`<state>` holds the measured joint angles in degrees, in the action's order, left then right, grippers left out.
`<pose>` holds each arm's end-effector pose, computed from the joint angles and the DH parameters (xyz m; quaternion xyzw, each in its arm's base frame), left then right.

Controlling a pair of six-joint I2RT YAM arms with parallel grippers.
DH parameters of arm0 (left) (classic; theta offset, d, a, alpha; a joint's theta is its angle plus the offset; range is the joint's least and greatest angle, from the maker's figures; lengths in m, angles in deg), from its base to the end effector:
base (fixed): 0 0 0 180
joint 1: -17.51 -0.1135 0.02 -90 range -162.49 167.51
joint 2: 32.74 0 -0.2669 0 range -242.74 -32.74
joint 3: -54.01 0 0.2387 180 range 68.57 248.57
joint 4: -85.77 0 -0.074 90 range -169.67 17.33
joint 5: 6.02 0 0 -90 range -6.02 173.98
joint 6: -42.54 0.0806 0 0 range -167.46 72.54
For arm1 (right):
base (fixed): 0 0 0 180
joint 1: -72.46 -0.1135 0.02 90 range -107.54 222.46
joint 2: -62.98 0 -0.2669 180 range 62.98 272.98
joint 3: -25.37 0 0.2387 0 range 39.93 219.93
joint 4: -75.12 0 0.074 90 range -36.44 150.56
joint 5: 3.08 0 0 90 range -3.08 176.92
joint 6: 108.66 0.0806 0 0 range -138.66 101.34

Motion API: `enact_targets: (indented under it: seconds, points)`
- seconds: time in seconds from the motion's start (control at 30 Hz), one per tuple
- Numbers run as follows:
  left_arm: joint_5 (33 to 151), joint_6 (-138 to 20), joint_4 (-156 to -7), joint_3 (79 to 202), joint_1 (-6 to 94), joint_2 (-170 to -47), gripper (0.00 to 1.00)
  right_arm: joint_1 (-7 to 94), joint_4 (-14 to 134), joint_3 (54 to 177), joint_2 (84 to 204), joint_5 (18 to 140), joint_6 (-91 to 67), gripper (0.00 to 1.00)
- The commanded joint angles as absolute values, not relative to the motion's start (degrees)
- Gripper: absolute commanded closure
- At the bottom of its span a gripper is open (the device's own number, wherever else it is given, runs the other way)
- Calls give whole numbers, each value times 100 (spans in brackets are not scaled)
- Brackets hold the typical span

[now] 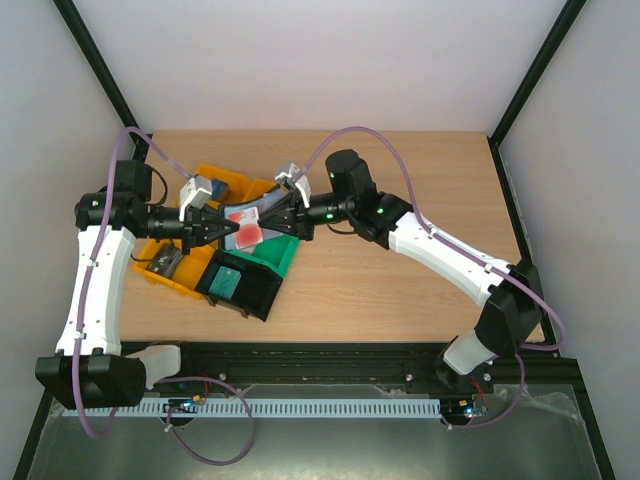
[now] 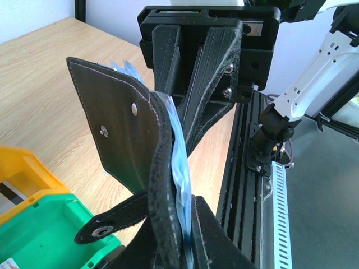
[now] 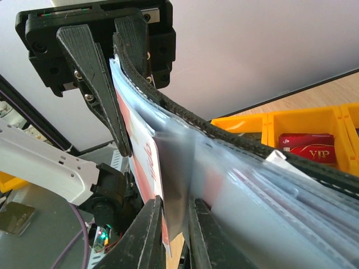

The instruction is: Take the credit cards out of the card holder

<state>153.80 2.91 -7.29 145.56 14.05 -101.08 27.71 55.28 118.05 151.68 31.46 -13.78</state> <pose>0.1902 -0.0643 0.3643 0.4372 0.6808 -0.4126 0.4184 0.2140 0.3057 0.3642 -0.5045 0.5683 0.5609 0.3285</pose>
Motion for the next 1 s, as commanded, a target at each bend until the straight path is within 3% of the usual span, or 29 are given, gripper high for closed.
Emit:
enact_targets:
  seconds: [0.0, 0.5, 0.67, 0.97]
  points:
    - [15737, 448, -638, 14623, 1391, -10059, 98, 2707, 5952, 11793, 15088, 3274, -1179, 87]
    - [15801, 194, -843, 14539, 1391, -10033, 98, 2518, 6515, 11857, 15223, 2842, -813, 98]
    - [15770, -216, -1137, 14441, 1390, -10007, 83, 2721, 6953, 11509, 14949, 2934, -594, 98]
    - [15803, -341, -1218, 14372, 1382, -9991, 80, 3009, 7067, 11244, 14677, 3044, -442, 98]
